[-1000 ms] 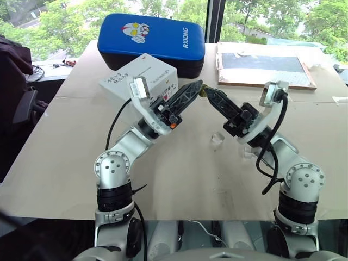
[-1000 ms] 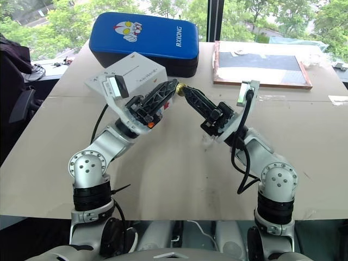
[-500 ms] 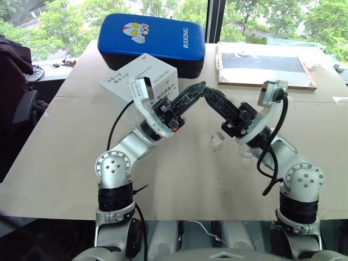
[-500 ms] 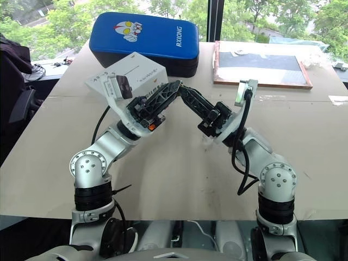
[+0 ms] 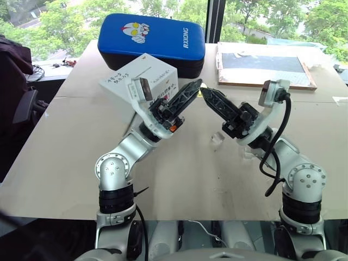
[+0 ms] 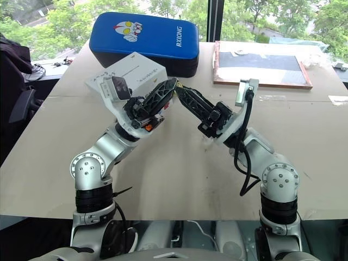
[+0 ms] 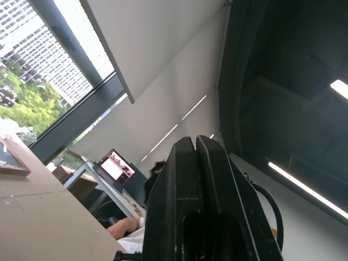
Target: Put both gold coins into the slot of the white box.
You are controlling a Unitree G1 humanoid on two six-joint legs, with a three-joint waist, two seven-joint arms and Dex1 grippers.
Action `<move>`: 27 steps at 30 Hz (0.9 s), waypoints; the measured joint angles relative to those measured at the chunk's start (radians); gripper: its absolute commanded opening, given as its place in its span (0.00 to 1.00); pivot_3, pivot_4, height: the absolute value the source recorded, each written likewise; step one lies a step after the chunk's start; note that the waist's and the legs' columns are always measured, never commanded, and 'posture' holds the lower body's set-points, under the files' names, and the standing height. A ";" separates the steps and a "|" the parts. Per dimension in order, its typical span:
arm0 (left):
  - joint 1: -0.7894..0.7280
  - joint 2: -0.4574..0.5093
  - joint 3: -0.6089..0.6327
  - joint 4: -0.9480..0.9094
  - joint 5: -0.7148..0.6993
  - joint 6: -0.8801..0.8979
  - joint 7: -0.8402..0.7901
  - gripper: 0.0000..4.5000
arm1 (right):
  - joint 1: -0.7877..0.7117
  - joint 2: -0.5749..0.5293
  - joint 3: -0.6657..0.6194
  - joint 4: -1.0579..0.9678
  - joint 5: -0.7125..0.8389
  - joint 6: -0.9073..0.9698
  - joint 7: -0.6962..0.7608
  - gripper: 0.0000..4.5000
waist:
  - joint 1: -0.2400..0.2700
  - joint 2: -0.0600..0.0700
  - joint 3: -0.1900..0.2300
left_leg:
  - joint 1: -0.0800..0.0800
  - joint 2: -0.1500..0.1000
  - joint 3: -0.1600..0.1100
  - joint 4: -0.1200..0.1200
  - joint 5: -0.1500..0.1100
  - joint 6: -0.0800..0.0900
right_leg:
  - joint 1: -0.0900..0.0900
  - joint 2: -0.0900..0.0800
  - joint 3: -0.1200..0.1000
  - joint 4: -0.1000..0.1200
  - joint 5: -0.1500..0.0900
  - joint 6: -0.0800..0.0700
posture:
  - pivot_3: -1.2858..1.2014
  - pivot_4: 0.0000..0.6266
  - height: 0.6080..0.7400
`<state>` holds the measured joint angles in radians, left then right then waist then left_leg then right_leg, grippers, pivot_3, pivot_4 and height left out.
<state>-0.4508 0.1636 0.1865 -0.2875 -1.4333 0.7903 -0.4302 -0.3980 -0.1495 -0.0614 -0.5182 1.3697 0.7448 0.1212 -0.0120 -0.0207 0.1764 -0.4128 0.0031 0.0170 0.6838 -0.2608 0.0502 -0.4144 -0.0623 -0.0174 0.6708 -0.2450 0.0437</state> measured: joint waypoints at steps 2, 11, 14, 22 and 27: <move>-0.030 0.029 0.005 0.011 0.035 -0.018 0.003 0.00 | 0.004 -0.013 0.001 0.000 -0.010 -0.008 0.002 0.58 | 0.000 0.000 0.000 | 0.000 0.000 0.000 0.000 0.000 0.000 | 0.000 0.000 0.000 0.000 0.000 0.000 | 0.52 0.24 1.00; -0.292 0.479 0.033 0.168 0.372 -0.049 -0.088 0.00 | 0.031 -0.285 0.005 -0.005 -0.282 -0.060 0.245 0.58 | -0.001 0.000 0.001 | 0.001 0.000 0.001 -0.003 0.000 0.000 | 0.000 0.003 -0.003 -0.004 0.000 0.000 | 0.52 0.24 1.00; -0.338 0.603 -0.048 0.253 0.543 -0.057 -0.146 0.00 | 0.001 -0.355 0.029 -0.008 -0.416 -0.137 0.366 0.58 | 0.000 0.001 0.001 | -0.001 0.000 0.001 -0.004 0.000 0.000 | -0.001 0.003 -0.004 -0.006 0.000 0.000 | 0.52 0.24 1.00; -0.390 0.658 -0.197 0.419 0.884 -0.154 -0.257 0.00 | -0.051 -0.393 0.050 -0.014 -0.581 -0.205 0.465 0.58 | 0.007 0.000 0.001 | -0.003 0.001 0.001 -0.009 0.002 -0.004 | -0.001 -0.001 -0.006 -0.011 0.000 0.001 | 0.52 0.24 1.00; -0.415 0.616 -0.193 0.472 0.928 -0.182 -0.291 0.00 | -0.046 -0.377 0.051 -0.015 -0.592 -0.205 0.465 0.58 | 0.008 0.000 0.001 | -0.002 0.001 0.001 -0.009 0.002 -0.003 | -0.001 -0.001 -0.006 -0.010 0.000 0.001 | 0.52 0.24 1.00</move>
<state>-0.8654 0.7795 -0.0064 0.1843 -0.5049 0.6087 -0.7207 -0.4438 -0.5263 -0.0105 -0.5330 0.7778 0.5395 0.5862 -0.0041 -0.0208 0.1775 -0.4147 0.0037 0.0180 0.6748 -0.2592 0.0474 -0.4156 -0.0635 -0.0231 0.6608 -0.2451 0.0442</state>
